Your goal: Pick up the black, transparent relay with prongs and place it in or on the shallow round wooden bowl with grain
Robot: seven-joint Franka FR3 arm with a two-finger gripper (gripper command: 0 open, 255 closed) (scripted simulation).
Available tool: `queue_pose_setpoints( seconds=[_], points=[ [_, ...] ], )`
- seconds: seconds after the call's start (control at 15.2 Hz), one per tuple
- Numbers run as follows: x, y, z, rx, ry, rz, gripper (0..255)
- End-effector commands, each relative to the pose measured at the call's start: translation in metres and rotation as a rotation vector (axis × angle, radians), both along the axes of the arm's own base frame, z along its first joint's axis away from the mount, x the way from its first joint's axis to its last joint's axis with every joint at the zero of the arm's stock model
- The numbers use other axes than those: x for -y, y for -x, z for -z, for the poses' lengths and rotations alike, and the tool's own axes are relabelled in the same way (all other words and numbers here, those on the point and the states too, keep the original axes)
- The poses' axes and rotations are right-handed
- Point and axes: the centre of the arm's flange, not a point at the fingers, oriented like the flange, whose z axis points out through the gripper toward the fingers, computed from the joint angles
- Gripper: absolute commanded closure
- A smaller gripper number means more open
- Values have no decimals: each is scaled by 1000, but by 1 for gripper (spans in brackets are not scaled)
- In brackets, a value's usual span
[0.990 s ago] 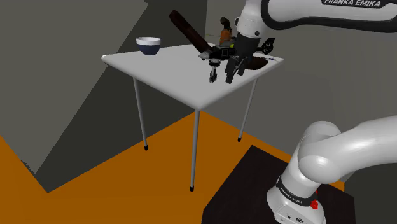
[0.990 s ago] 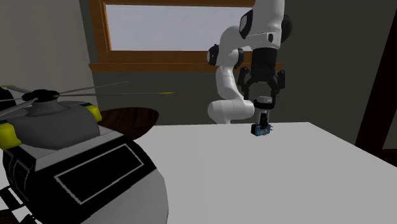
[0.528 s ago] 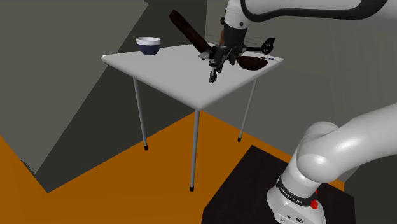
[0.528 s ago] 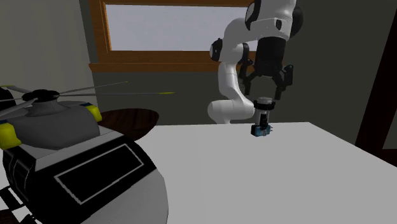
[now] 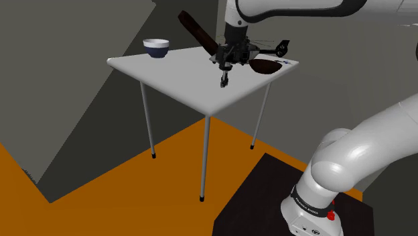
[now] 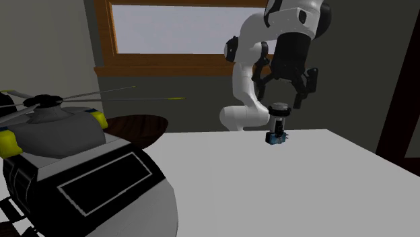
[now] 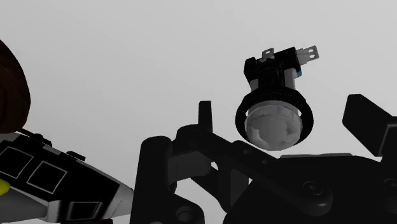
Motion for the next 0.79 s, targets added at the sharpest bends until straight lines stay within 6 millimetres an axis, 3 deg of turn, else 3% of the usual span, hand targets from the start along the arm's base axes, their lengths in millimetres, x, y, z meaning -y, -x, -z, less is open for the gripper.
queue_pose_setpoints(
  seconds=[0.0,0.13,0.66,0.73],
  points=[
    [3,-2,12,1,1,1,0],
    [6,-5,25,1,1,1,0],
    [6,-5,25,1,1,1,0],
    [6,-5,25,1,1,1,255]
  ],
)
